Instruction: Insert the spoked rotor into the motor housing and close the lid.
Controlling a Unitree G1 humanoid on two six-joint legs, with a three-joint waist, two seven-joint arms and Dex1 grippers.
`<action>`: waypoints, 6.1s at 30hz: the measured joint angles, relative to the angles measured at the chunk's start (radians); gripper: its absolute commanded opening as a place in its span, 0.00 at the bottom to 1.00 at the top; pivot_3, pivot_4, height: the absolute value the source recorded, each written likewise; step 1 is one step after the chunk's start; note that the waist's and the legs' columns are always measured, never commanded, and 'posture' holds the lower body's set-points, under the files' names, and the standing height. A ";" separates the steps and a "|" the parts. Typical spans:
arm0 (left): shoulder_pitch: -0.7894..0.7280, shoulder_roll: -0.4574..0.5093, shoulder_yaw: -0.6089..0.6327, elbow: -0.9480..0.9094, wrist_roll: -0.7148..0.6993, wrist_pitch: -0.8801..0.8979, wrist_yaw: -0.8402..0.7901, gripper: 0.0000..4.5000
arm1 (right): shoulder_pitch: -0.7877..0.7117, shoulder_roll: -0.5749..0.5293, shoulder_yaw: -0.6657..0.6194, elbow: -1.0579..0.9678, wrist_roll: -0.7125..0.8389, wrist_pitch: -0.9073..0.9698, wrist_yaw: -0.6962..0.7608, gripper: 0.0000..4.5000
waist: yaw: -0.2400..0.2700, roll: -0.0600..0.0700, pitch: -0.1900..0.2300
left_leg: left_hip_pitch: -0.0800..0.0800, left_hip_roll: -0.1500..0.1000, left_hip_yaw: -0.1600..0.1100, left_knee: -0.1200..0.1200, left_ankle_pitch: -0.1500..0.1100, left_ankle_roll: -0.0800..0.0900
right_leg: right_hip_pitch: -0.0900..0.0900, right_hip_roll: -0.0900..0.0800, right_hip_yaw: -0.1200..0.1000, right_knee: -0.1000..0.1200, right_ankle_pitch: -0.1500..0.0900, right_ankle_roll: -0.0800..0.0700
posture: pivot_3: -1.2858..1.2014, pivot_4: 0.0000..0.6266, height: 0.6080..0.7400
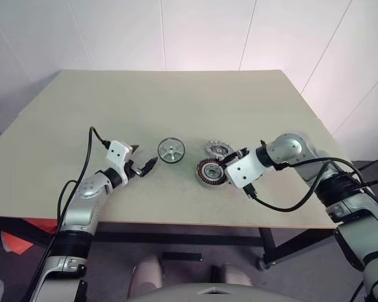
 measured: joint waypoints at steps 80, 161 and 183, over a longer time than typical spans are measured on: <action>0.090 -0.013 0.005 -0.078 0.000 0.015 0.066 1.00 | -0.354 0.342 0.083 0.553 -0.153 -0.148 -0.131 0.44 | -0.049 -0.014 0.003 | -0.004 0.004 -0.003 0.000 -0.007 -0.008 | -0.023 0.002 -0.007 0.004 0.010 -0.019 | 0.52 0.00 1.00; -0.092 -0.016 -0.076 0.070 0.026 0.027 -0.073 1.00 | 0.322 0.184 -0.412 -0.040 0.368 0.864 -0.480 0.16 | 0.002 -0.012 0.004 | 0.018 0.010 -0.001 -0.002 -0.006 -0.015 | -0.002 0.007 -0.006 -0.005 0.004 -0.010 | 0.52 0.00 1.00; -0.099 -0.036 -0.081 0.076 0.036 0.027 -0.056 1.00 | 0.202 0.363 -0.240 -0.266 0.380 1.023 -0.520 0.15 | 0.003 -0.011 0.004 | 0.015 0.012 -0.001 -0.008 -0.007 -0.020 | -0.006 0.010 -0.005 -0.007 0.008 -0.016 | 0.52 0.00 1.00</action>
